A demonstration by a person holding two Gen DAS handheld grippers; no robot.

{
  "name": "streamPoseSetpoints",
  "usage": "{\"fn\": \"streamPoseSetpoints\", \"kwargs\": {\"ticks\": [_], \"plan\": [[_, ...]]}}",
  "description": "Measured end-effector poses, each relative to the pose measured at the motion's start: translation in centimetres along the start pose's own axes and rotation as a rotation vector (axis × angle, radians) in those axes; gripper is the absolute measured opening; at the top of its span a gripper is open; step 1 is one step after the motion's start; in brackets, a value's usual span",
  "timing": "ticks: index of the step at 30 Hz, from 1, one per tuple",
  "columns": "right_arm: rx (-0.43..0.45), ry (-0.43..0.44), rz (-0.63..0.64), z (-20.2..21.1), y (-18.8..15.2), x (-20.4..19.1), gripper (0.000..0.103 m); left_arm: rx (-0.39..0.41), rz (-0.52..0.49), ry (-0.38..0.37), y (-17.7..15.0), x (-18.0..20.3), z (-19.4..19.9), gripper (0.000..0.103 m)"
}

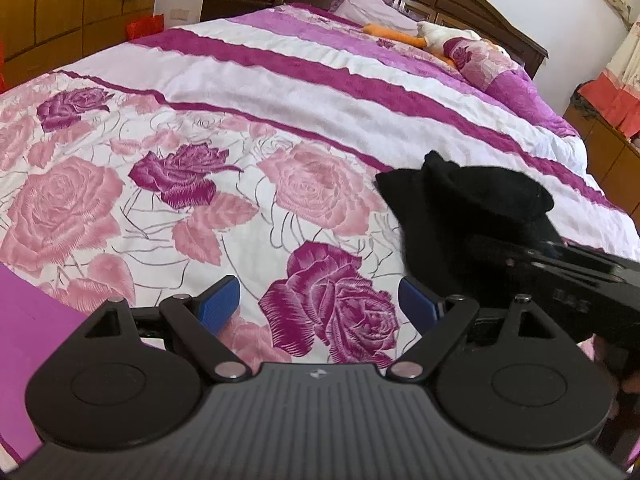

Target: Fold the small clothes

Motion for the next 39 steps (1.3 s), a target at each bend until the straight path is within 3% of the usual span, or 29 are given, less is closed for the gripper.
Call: {"fn": "streamPoseSetpoints", "kwargs": {"ticks": [7, 14, 20, 26, 32, 37, 39], "plan": [[0.054, 0.099, -0.166, 5.0, 0.2, 0.9, 0.031, 0.031, -0.028, -0.02, 0.6, 1.7, 1.6, 0.089], [0.128, 0.026, -0.338, 9.3, -0.7, 4.9, 0.031, 0.048, -0.089, -0.047, 1.4, 4.6, 2.1, 0.089], [0.143, -0.056, -0.458, 10.1, -2.4, 9.3, 0.032, 0.039, -0.15, -0.091, 3.0, 8.2, 0.8, 0.089], [0.156, -0.072, -0.53, 9.3, -3.5, 12.6, 0.032, 0.036, -0.253, -0.109, 5.5, 12.8, -1.9, 0.089], [0.162, -0.051, -0.581, 7.7, -3.8, 14.6, 0.032, 0.016, -0.306, -0.117, 7.4, 15.9, -7.0, 0.089], [0.165, -0.03, -0.576, 6.8, -4.5, 14.9, 0.032, -0.042, -0.241, -0.087, 7.4, 16.0, -11.6, 0.089], [0.164, -0.026, -0.569, 6.5, -4.9, 15.0, 0.032, -0.066, -0.186, -0.132, 7.4, 15.8, -12.5, 0.088]]}}
Point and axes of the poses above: each gripper's, at about its wrist camera, not at the fingertips, and z roughly against the way its jaws point, x to its right, y to its top, the point moved 3 cm from there along -z, roughly the way its jaws point, and after that the axes turned 3 degrees about -z, right-handed, at the moved point
